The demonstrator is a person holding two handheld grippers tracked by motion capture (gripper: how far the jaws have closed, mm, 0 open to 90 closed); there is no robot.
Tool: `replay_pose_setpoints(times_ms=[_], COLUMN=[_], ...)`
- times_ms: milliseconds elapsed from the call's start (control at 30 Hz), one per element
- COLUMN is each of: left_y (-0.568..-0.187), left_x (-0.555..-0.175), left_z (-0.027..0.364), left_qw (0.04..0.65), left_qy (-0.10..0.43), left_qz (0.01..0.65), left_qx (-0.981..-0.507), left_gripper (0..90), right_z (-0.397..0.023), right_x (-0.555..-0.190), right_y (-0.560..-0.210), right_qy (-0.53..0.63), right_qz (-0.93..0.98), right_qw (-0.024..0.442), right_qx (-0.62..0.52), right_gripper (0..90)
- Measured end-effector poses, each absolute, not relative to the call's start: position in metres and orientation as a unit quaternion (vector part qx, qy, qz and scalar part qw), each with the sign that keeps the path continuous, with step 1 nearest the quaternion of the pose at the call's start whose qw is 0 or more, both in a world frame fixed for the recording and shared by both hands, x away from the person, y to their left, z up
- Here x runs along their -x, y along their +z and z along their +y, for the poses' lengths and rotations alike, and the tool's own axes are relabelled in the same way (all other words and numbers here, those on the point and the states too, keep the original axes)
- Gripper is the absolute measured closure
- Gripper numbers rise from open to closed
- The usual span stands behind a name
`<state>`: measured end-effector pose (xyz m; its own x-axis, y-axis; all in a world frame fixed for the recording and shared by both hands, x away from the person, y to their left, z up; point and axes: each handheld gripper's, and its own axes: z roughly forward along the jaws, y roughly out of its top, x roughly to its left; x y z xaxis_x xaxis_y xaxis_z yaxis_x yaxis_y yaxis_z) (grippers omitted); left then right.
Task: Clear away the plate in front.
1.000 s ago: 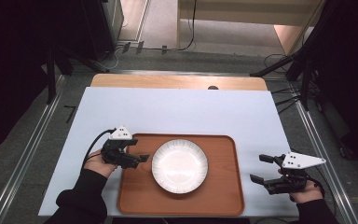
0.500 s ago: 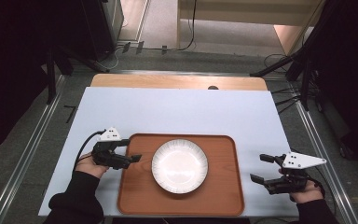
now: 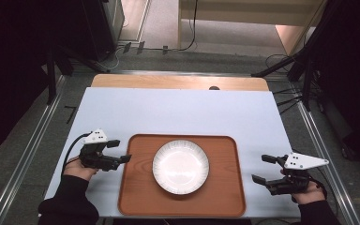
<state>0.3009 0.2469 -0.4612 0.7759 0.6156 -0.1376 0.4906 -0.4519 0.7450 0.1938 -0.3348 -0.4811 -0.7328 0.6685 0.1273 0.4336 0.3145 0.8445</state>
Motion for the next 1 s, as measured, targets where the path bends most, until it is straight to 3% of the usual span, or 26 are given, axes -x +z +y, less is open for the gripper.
replay_pose_setpoints(times_ms=[1000], left_y=[-0.466], left_x=[-0.294], left_z=[0.304], left_qw=[0.44], left_qy=[0.111], left_qz=[0.366], left_qx=[-0.813], left_gripper=[21.4], right_z=[-0.335], right_x=[-0.194], right_y=[-0.48], right_qy=[0.477], right_qz=[0.798], right_qw=[0.128], right_qx=[-0.345], right_gripper=[16.3])
